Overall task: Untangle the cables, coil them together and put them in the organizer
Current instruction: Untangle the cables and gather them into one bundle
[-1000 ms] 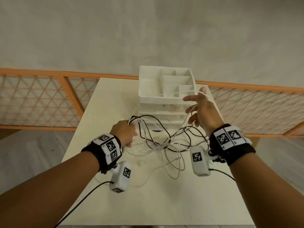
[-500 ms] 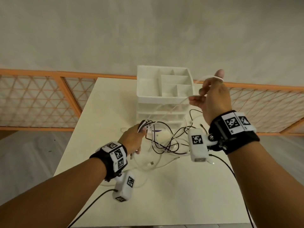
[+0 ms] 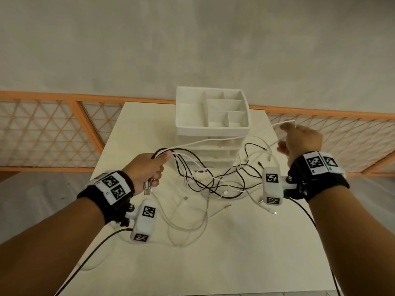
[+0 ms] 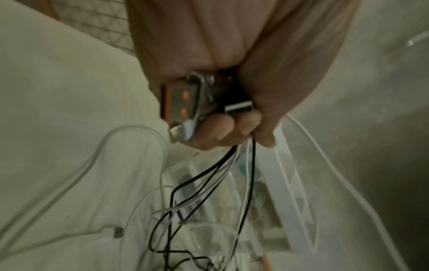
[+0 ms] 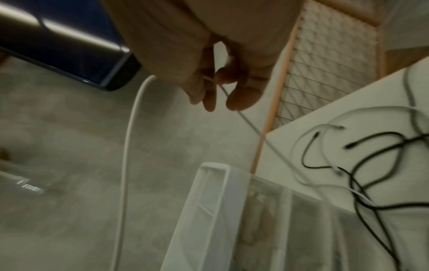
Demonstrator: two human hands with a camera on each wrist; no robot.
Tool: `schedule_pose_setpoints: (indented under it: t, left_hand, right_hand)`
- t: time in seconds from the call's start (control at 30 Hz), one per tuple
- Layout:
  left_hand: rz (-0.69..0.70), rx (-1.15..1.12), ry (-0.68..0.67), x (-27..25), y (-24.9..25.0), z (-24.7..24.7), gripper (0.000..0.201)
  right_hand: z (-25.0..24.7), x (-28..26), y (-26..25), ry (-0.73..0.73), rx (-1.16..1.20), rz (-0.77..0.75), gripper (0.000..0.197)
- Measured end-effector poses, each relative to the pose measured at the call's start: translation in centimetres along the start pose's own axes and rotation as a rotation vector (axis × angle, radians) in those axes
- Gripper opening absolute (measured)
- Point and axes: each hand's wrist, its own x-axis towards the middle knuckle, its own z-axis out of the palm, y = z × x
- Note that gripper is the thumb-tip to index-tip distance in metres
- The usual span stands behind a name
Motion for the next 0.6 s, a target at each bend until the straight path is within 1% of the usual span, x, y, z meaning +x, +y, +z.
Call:
schedule_pose_setpoints:
  t: [0.07, 0.1, 0.13, 0.2, 0.27, 0.3, 0.37, 0.43, 0.5, 0.53, 0.6]
  left_hand:
    - [0.029, -0.066, -0.067, -0.3, 0.7, -0.7, 0.040]
    - [0.044, -0.088, -0.097, -0.4, 1.0, -0.9, 0.042]
    - [0.056, -0.110, -0.122, -0.6, 1.3, -1.0, 0.045]
    - [0.053, -0.147, -0.163, -0.6, 1.6, -1.1, 0.054]
    - [0.015, -0.151, -0.180, -0.8, 1.7, -1.1, 0.066]
    - [-0.006, -0.134, -0.172, -0.9, 1.7, -1.0, 0.066]
    - [-0.033, -0.104, -0.125, -0.8, 1.4, -0.6, 0.059]
    - [-0.016, -0.110, -0.078, -0.9, 1.2, -0.2, 0.054]
    - [0.047, -0.092, -0.062, -1.0, 1.2, 0.0, 0.049]
    - [0.082, -0.065, -0.055, -1.1, 1.3, 0.1, 0.045]
    - [0.152, 0.004, -0.041, -1.5, 1.7, 0.1, 0.039]
  right_hand:
    - [-0.3, 0.1, 0.9, -0.052, 0.001, 0.132, 0.031]
    - [-0.3, 0.2, 1.3, -0.062, 0.008, 0.149, 0.039]
    - [-0.2, 0.2, 1.5, -0.057, 0.016, 0.122, 0.044]
    - [0.1, -0.1, 1.3, -0.026, 0.032, -0.007, 0.046]
    - [0.4, -0.6, 0.1, -0.027, 0.065, -0.147, 0.047]
    - [0.5, -0.8, -0.7, -0.027, 0.080, -0.214, 0.048]
    - [0.6, -1.1, -2.2, -0.012, 0.094, -0.328, 0.047]
    - [0.8, -0.9, -2.8, -0.028, 0.078, -0.388, 0.043]
    - [1.1, -0.2, -1.9, -0.113, 0.010, -0.365, 0.032]
    - [1.1, 0.5, -0.7, -0.170, -0.100, -0.316, 0.032]
    - [0.7, 1.1, 2.6, -0.295, -0.436, -0.160, 0.057]
